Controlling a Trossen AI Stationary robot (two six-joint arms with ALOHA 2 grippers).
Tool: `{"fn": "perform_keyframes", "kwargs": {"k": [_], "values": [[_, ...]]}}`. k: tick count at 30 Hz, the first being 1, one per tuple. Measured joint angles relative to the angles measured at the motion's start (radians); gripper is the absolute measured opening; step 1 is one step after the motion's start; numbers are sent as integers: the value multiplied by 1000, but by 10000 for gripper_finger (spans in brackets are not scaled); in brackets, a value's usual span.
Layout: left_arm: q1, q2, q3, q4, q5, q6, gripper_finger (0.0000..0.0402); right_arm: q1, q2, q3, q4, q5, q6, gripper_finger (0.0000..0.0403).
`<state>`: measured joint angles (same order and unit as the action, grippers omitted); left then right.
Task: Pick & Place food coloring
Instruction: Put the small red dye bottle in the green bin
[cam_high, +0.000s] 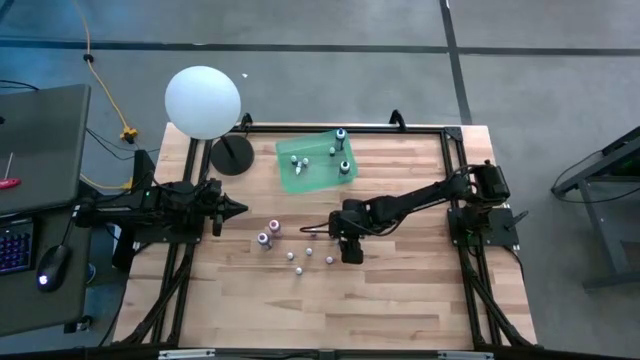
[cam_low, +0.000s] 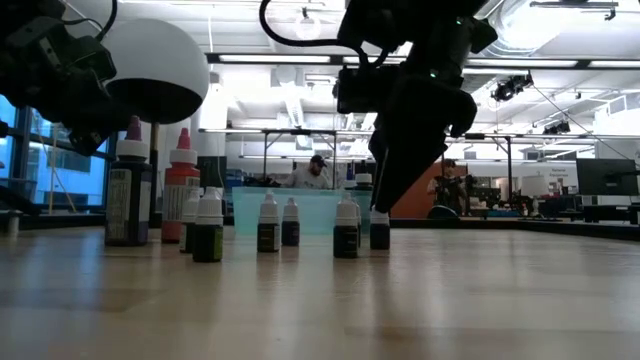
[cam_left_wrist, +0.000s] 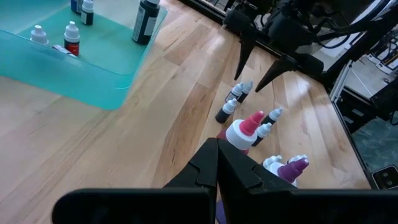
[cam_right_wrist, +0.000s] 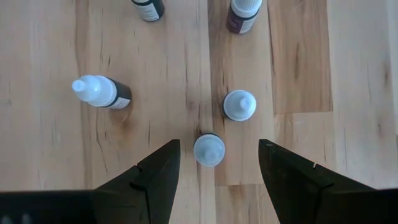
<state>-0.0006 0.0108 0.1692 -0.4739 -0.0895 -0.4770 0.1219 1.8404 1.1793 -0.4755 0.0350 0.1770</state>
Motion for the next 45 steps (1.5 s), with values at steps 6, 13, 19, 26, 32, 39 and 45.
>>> {"fn": "perform_keyframes", "kwargs": {"k": [6, 13, 19, 26, 32, 39, 45], "values": [[0, 0, 0, 0, 0, 0, 0, 0, 0, 0, 2, -7, 3, 208], [0, 0, 0, 0, 0, 0, 0, 0, 0, 0, 2, -14, 4, 208], [0, 0, 0, 0, 0, 0, 0, 0, 24, 0, 9, -24, 5, 208], [0, 0, 0, 0, 1, 0, 0, -5, 28, 0, 16, -17, 7, 208], [0, 0, 0, 0, 0, 0, 0, -11, 28, 0, 20, -18, 8, 195], [0, 0, 0, 0, 0, 0, 0, -11, 28, 0, 13, -51, 1, 133], [0, 0, 0, 0, 0, 0, 0, -11, 28, 0, 9, -69, -1, 87]]}}
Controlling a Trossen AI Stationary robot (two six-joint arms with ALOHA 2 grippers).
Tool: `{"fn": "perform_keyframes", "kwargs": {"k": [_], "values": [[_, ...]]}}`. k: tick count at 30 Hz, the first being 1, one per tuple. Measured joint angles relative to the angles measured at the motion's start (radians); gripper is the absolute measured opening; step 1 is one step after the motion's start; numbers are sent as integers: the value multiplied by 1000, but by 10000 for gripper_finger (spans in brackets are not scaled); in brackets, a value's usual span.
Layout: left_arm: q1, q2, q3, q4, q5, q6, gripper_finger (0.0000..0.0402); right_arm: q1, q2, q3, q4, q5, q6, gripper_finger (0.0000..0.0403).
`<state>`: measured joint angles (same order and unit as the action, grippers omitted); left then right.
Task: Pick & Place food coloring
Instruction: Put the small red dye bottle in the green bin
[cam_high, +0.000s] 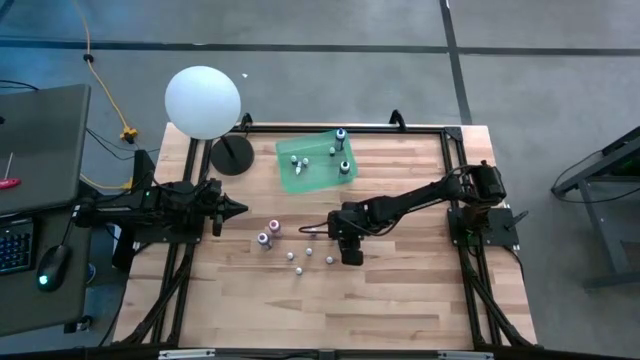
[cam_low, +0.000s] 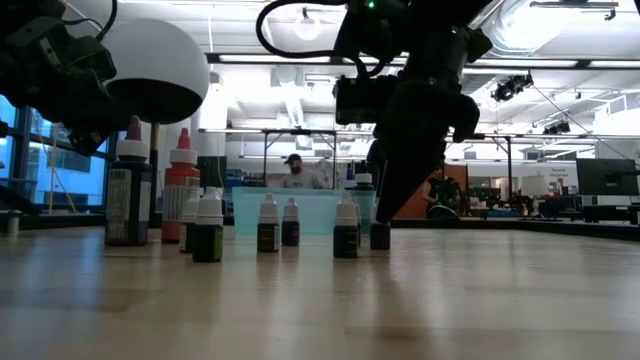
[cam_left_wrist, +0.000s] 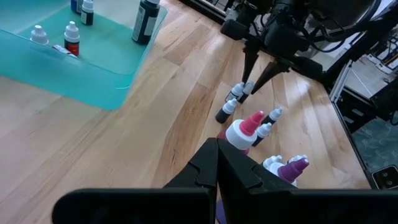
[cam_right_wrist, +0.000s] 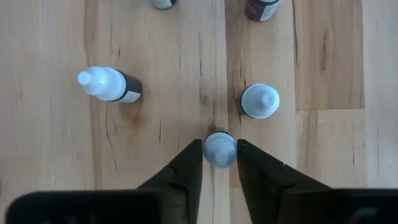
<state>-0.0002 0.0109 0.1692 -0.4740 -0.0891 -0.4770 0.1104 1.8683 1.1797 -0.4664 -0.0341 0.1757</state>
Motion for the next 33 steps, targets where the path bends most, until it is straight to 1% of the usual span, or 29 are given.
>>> {"fn": "perform_keyframes", "kwargs": {"k": [4, 6, 11, 16, 19, 23, 27, 33], "values": [[0, 0, 0, 0, 0, 0, 0, 0, -1, 0, 1, -2, 1, 61], [0, 0, 0, 0, 0, 0, 0, 0, -1, 0, 1, -6, 2, 55], [0, 0, 0, 0, 0, 0, 0, 0, -1, 0, -1, -2, 8, 63], [0, 0, 0, 0, 0, 0, 0, -5, -13, 28, -83, 3, 16, 56], [0, 0, 0, 0, 0, 0, 0, -13, -46, 56, -147, 18, 16, 51], [0, 0, 0, 0, 0, 0, 0, -35, -96, 95, -207, 56, 29, 54], [0, 0, 0, 0, 0, 0, 0, -71, -157, 143, -218, 83, 49, 55], [0, 0, 0, 0, 0, 0, 0, -149, -232, 228, -219, 167, 113, 52]]}}
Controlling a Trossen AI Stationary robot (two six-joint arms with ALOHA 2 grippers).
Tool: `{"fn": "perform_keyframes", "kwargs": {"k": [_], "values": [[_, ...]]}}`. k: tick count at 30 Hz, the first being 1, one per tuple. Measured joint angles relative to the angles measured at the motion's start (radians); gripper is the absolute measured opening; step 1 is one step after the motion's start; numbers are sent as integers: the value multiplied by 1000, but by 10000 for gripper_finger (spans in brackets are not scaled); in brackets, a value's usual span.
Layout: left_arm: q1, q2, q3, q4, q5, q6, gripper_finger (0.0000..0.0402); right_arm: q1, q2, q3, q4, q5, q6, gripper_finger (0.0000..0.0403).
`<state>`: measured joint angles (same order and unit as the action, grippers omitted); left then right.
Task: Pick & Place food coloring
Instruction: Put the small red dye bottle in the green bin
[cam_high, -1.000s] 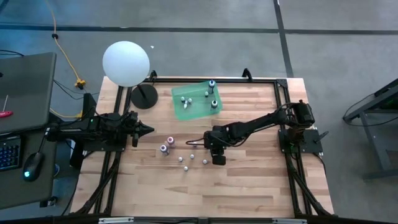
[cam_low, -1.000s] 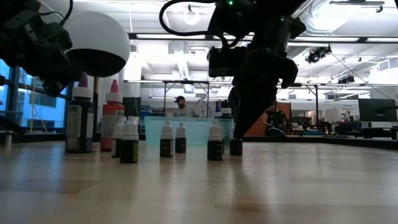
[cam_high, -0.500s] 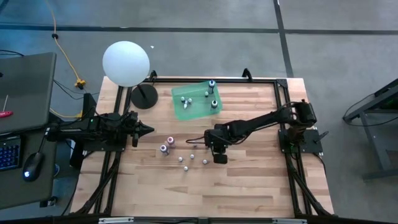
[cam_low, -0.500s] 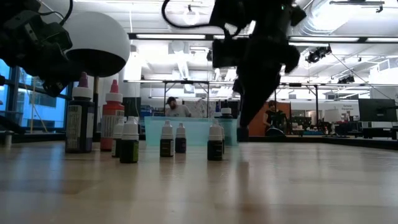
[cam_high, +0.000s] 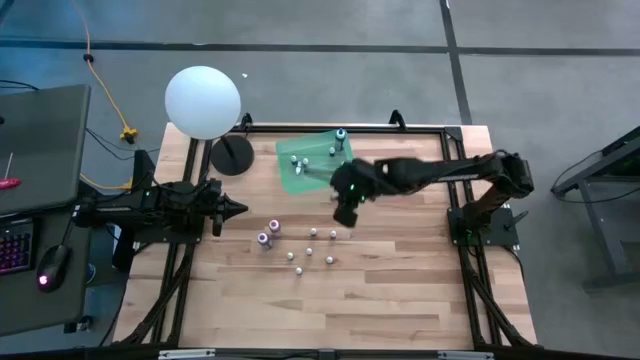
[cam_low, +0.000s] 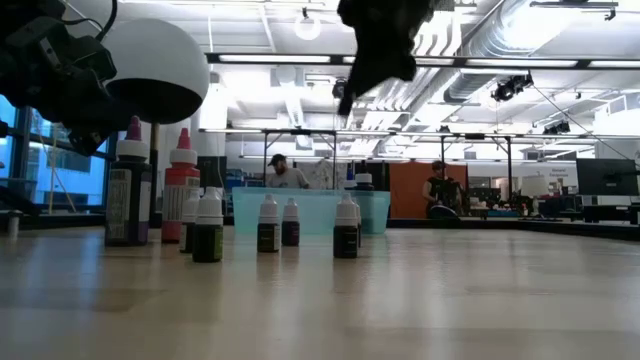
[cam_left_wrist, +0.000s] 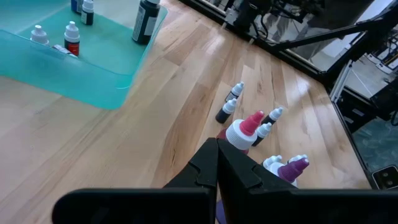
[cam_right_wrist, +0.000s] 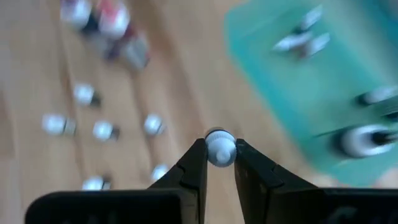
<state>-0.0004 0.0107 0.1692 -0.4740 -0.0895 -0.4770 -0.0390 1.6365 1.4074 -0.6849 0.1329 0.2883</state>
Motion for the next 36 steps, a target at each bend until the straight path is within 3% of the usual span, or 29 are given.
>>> {"fn": "perform_keyframes", "kwargs": {"k": [9, 22, 36], "values": [[0, 0, 0, 0, 0, 0, 0, -146, -23, 183, 9, 57, -25, 53], [0, 0, 0, 0, 0, 0, 0, -364, 7, 441, -60, 18, -87, 55], [0, 0, 0, 0, 0, 0, 0, -463, 315, 838, -372, -88, -236, 56]]}}
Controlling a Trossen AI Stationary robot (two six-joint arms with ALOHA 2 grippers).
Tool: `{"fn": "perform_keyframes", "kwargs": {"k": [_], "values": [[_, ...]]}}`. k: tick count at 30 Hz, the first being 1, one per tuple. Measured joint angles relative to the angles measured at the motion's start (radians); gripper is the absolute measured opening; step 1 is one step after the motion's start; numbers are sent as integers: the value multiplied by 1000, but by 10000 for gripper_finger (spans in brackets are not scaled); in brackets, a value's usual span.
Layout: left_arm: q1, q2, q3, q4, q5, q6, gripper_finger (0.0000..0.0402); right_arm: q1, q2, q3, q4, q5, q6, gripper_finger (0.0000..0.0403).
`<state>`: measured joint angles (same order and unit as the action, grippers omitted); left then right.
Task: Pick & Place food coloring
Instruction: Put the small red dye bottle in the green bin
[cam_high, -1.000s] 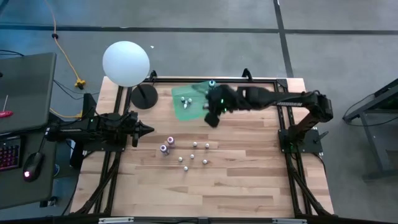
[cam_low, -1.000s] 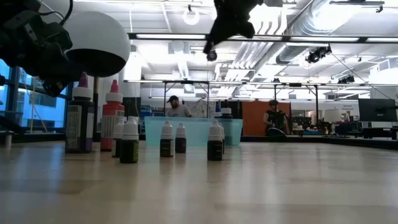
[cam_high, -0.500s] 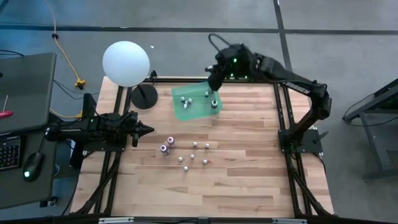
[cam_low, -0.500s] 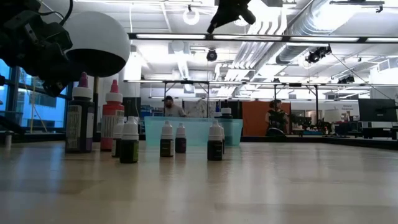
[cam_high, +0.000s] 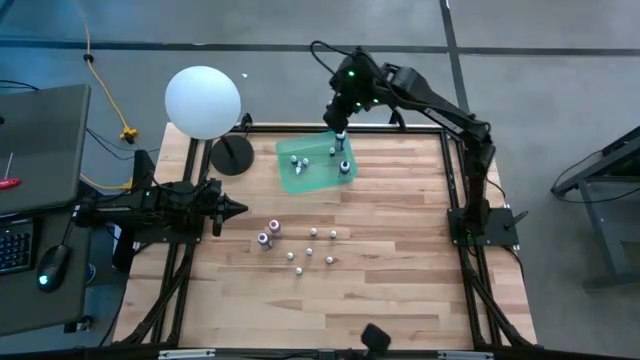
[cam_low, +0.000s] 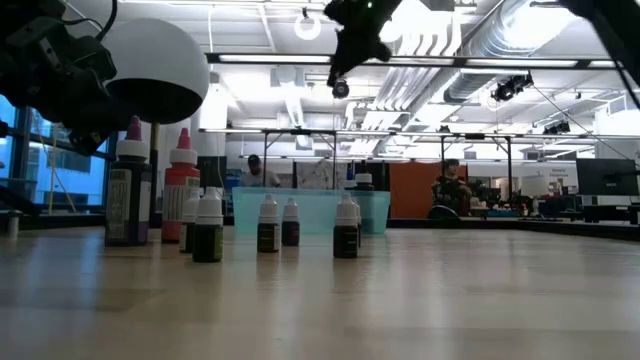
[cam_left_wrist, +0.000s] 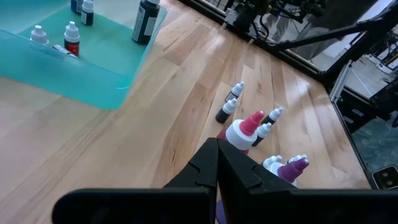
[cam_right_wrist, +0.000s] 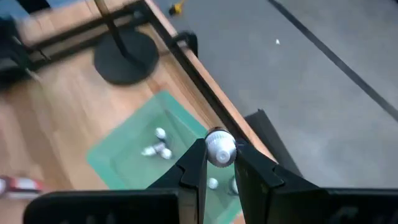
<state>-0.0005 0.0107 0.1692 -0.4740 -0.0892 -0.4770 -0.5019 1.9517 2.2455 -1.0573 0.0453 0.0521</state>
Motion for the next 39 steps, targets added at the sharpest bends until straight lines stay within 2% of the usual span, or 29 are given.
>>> {"fn": "perform_keyframes", "kwargs": {"k": [5, 8, 22, 31, 39], "values": [[0, 0, 0, 0, 0, 0, 0, -4, 116, 73, -68, -31, -110, 56], [0, 0, 0, 0, 0, 0, 0, -1, 179, 75, -100, -37, -112, 57], [0, 0, 0, 0, 0, 0, 0, 43, 378, 76, -114, -51, 126, 57], [0, 0, 0, 0, 0, 0, 0, 65, 401, 76, -160, -5, 320, 57], [0, 0, 0, 0, 0, 0, 0, 50, 401, 68, -247, 27, 414, 57]]}}
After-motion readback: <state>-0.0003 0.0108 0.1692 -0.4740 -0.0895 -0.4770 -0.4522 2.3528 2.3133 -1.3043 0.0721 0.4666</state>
